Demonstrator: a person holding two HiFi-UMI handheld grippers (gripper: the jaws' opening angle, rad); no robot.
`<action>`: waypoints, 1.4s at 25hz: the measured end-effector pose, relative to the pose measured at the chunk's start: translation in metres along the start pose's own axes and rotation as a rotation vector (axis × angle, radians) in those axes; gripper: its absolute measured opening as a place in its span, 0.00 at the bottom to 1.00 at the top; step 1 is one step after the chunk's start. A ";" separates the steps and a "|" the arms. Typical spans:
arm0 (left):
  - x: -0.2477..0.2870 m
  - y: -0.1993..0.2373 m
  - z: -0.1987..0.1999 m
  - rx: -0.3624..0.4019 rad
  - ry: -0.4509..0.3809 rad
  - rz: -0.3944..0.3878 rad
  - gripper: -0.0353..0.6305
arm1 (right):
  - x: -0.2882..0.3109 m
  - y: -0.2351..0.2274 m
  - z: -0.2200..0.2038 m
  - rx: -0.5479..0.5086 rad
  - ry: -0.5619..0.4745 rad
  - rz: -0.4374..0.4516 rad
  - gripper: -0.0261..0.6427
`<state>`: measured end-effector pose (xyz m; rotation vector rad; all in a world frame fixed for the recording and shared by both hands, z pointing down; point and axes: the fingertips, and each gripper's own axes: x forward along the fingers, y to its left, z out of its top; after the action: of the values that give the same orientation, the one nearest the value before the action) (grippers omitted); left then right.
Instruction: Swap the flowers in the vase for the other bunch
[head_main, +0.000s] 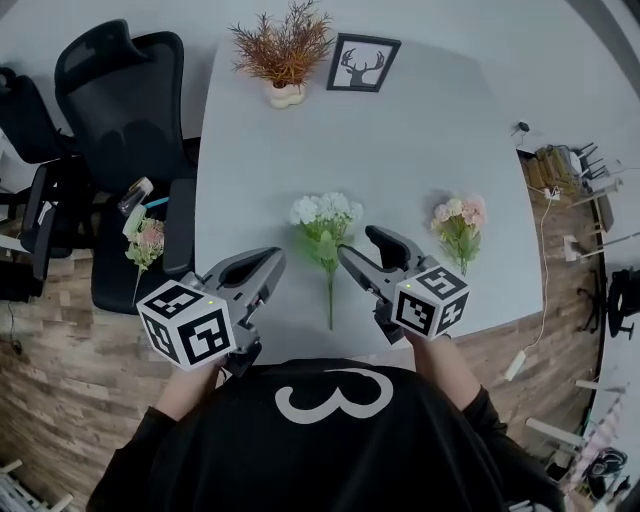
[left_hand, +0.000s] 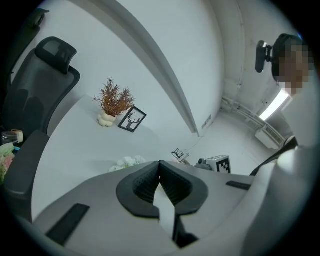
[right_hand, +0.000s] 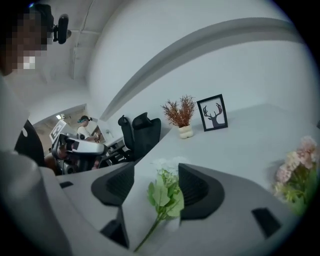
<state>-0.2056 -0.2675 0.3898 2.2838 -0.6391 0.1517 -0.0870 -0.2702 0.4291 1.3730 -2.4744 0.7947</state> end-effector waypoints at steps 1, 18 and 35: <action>0.001 0.003 0.001 0.000 0.006 -0.005 0.07 | 0.005 -0.004 -0.003 -0.001 0.006 -0.023 0.45; -0.004 0.043 0.005 -0.083 0.007 -0.033 0.07 | 0.078 -0.044 -0.059 0.215 0.186 -0.142 0.60; -0.019 0.048 0.007 -0.122 -0.044 -0.047 0.07 | 0.117 -0.057 -0.086 0.139 0.346 -0.195 0.53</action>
<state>-0.2458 -0.2929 0.4100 2.1874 -0.6005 0.0386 -0.1103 -0.3328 0.5701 1.3614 -2.0240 1.0715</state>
